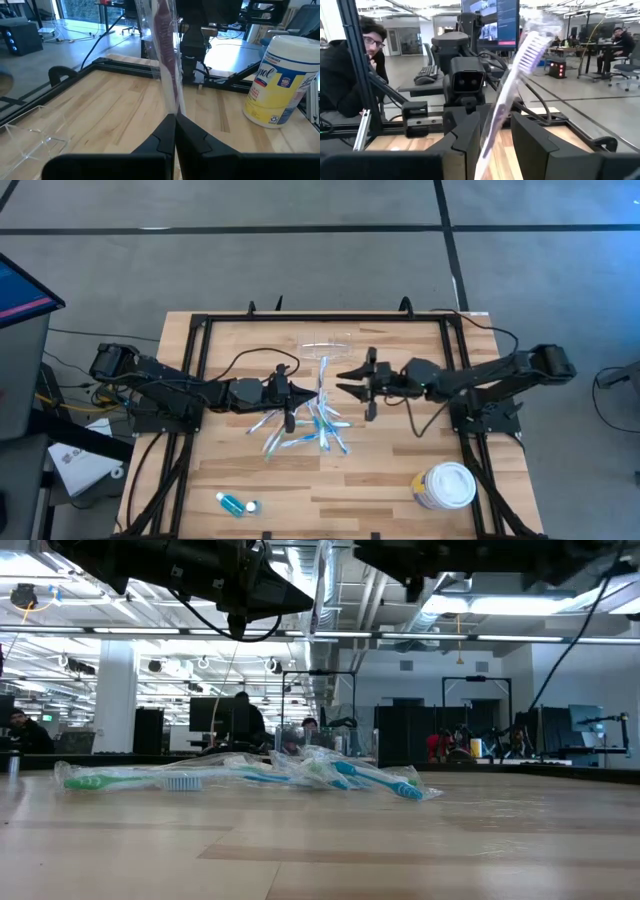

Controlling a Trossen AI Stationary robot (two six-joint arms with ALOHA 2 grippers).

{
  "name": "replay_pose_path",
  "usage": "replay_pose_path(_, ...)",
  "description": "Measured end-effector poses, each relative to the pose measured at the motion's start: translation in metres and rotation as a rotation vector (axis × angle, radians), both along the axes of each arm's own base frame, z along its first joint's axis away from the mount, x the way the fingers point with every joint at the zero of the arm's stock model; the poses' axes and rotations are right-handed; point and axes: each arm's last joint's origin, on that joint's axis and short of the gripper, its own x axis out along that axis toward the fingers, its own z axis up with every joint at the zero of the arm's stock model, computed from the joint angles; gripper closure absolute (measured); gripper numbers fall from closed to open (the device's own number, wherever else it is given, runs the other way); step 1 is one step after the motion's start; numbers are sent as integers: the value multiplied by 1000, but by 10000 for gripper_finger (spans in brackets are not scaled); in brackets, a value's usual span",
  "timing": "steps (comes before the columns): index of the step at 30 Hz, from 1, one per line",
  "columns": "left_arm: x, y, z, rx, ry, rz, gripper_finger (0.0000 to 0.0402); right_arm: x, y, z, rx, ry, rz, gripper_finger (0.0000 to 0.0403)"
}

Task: Pick & Place toothbrushing station
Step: Put the violet toothbrush into the transparent organizer

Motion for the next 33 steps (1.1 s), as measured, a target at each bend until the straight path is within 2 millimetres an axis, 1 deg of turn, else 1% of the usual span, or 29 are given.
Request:
replay_pose_path(6,0,-1,0,1,1,-1,401,18,-7,7,10,-12,76,300)
replay_pose_path(9,0,-1,0,8,3,-5,401,23,-11,7,18,-10,63,300)
replay_pose_path(12,0,-3,0,24,6,-13,401,24,-15,9,35,-14,57,300)
replay_pose_path(17,0,-3,0,25,6,-13,401,27,-14,10,37,-11,133,300)
replay_pose_path(19,0,-3,0,25,5,-13,401,31,-13,12,35,-24,151,300)
replay_pose_path(23,0,-3,0,25,4,-13,401,42,-13,6,38,5,151,300)
replay_pose_path(27,0,-3,1,24,-1,-13,401,52,-14,6,37,4,152,300)
replay_pose_path(30,0,-3,0,24,0,-13,401,55,-15,7,30,5,148,300)
replay_pose_path(33,0,-3,1,24,0,-13,401,54,-19,11,33,-6,139,300)
